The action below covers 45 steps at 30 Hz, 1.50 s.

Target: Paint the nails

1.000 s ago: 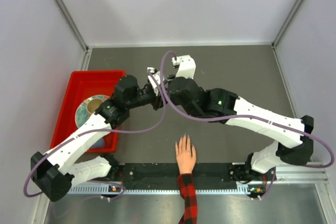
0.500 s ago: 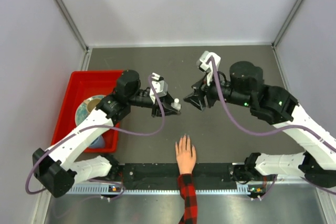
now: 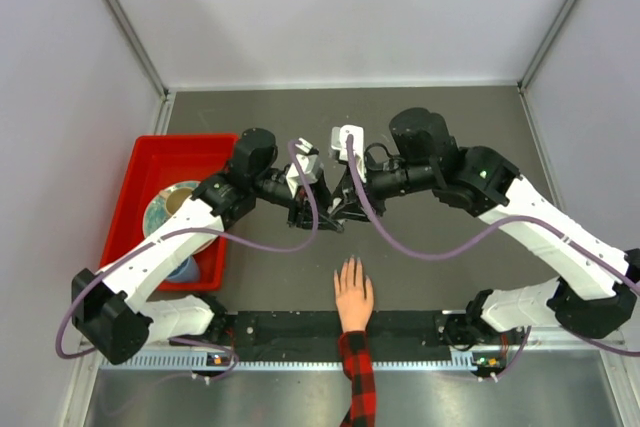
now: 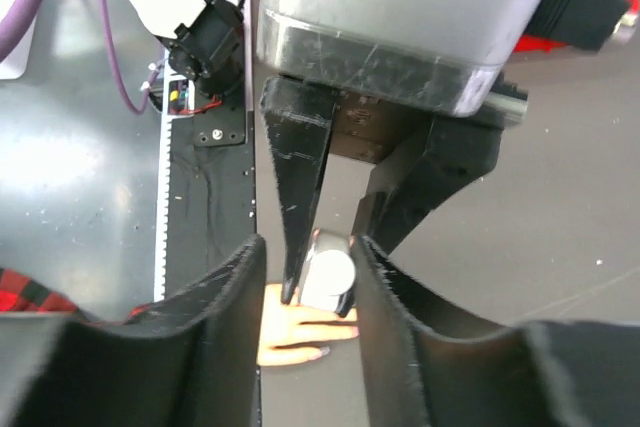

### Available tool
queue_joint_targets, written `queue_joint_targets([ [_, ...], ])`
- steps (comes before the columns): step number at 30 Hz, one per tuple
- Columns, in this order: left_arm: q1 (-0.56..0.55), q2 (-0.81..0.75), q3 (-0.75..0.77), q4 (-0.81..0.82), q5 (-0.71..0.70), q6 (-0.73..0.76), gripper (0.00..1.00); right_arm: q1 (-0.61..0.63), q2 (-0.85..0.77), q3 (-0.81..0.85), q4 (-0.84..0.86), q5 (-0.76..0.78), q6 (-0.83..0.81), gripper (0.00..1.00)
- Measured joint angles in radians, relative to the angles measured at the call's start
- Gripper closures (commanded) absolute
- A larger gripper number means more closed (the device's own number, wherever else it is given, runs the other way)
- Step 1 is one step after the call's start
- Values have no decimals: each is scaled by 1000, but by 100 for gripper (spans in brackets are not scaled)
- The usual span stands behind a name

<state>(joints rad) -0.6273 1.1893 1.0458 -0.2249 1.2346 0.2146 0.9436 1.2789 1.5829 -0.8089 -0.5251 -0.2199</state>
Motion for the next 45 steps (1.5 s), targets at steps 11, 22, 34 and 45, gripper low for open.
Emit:
queue_joint_targets([
  [11, -5, -4, 0, -8, -19, -2, 100, -11, 11, 10, -11, 4, -24, 100],
  [22, -14, -61, -29, 16, -443, -45, 100, 144, 19, -35, 88, 677, 357, 100],
  [34, -20, -131, -96, 86, -663, -63, 100, 315, 198, 118, -19, 1294, 877, 50],
  [45, 0, -107, -78, 90, -339, -32, 100, 79, -180, -35, 59, 704, 426, 32],
])
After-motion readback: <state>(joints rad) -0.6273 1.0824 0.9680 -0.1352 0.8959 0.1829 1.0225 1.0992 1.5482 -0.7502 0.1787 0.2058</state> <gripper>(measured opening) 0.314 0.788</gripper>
